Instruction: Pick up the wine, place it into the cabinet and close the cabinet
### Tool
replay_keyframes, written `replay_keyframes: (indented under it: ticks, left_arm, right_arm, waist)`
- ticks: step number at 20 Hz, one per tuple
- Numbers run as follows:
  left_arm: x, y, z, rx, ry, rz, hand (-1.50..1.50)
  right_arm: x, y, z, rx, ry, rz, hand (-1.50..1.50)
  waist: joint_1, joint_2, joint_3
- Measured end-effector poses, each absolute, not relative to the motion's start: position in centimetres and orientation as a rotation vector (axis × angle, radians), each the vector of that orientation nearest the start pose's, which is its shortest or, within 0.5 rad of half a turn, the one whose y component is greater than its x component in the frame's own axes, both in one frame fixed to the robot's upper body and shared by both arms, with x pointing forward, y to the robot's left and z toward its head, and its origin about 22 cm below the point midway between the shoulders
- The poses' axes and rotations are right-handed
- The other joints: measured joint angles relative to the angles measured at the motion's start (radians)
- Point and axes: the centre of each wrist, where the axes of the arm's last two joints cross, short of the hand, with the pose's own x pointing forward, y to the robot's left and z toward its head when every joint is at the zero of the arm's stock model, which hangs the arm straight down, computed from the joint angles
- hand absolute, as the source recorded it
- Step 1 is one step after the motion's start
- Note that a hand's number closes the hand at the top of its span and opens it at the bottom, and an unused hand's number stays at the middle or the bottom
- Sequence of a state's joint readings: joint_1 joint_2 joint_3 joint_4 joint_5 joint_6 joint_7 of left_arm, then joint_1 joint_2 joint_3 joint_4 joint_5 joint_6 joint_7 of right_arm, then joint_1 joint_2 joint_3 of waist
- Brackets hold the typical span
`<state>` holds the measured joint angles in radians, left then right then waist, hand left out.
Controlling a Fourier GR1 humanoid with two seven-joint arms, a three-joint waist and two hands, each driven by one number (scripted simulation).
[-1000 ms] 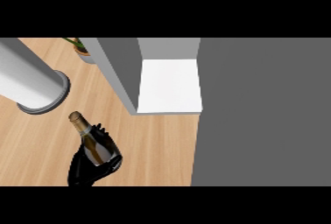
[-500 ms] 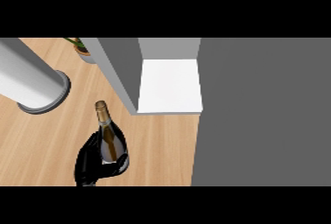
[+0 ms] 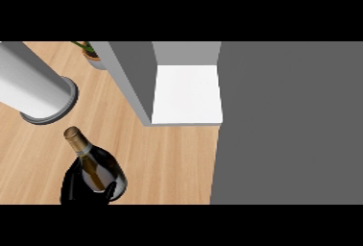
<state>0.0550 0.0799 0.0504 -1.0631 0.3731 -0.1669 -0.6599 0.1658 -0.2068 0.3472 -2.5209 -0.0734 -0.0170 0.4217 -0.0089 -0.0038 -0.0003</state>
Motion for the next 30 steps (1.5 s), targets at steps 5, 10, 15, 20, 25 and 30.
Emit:
replay_keyframes:
  ticks: [5, 10, 15, 20, 25, 30]
  left_arm:
    - [20.0, 26.3, -10.2, -0.211, -1.773, 0.345, 1.5]
    - [21.1, 24.2, -7.1, -0.268, -1.8, 0.297, 1.5]
    - [21.9, 20.9, -3.4, -0.289, -1.811, 0.258, 1.5]
    - [22.7, 17.8, 0.2, -0.289, -1.825, 0.228, 1.5]
    - [24.2, 15.0, 3.2, -0.299, -1.81, 0.235, 1.5]
    - [25.8, 12.5, 5.6, -0.284, -1.763, 0.257, 1.5]
  right_arm:
    - [12.2, -20.1, 17.4, 0.261, -1.87, 0.307, -1.5]
    - [12.3, -20.4, 17.4, 0.245, -1.872, 0.315, -1.5]
    - [12.5, -20.2, 17.5, 0.256, -1.878, 0.305, -1.5]
    - [12.4, -20.4, 17.3, 0.255, -1.872, 0.315, -1.5]
    - [12.5, -20.3, 17.6, 0.254, -1.871, 0.312, -1.5]
    - [12.5, -20.8, 17.5, 0.231, -1.878, 0.318, -1.5]
  waist:
    - [0.001, -0.001, 0.001]
    - [0.001, -0.001, 0.001]
    - [0.002, -0.001, 0.001]
    - [-0.002, -0.001, 0.001]
    - [-0.008, 0.0, 0.001]
    - [-0.012, 0.001, 0.001]
